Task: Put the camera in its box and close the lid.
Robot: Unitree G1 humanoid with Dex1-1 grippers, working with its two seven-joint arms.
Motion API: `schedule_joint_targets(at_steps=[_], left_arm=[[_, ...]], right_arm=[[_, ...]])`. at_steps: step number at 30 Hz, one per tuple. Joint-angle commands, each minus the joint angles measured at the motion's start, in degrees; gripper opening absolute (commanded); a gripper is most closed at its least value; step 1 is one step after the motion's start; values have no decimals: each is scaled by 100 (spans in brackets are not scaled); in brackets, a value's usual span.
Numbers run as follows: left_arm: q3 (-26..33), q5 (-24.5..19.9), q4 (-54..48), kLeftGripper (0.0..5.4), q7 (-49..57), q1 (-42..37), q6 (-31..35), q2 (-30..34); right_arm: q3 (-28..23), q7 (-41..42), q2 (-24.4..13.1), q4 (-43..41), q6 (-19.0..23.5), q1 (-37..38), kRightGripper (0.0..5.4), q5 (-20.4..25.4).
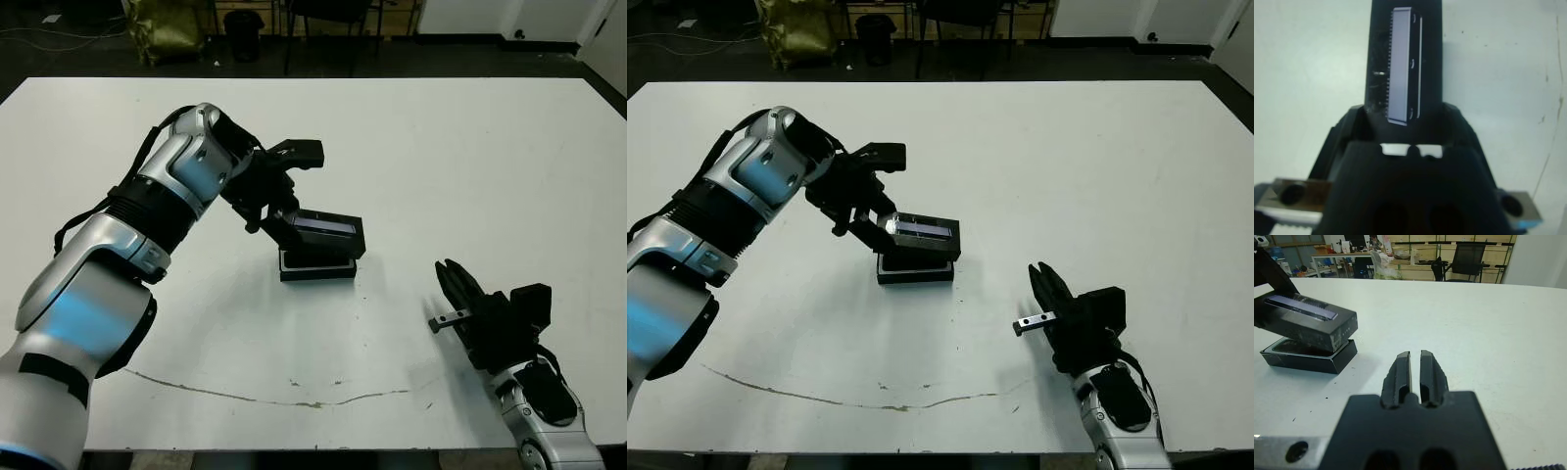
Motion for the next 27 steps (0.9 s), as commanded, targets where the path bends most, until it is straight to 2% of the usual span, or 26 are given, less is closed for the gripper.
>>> schedule_joint_targets(at_steps=[1, 10, 20, 27], left_arm=[[-75, 38, 107, 239, -62, -65, 120, -84], [-78, 58, 144, 239, -118, -74, 352, -144], [-187, 125, -6, 239, -123, -49, 343, -159], [-281, 158, -10, 239, -130, -50, 314, -151]], right_arm=[[-12, -21, -17, 21, 115, 87, 0, -11], [-10, -16, -13, 44, 98, 103, 0, -8], [26, -127, 18, -68, 228, 146, 0, -42], [3, -63, 18, -14, 172, 146, 0, 33]])
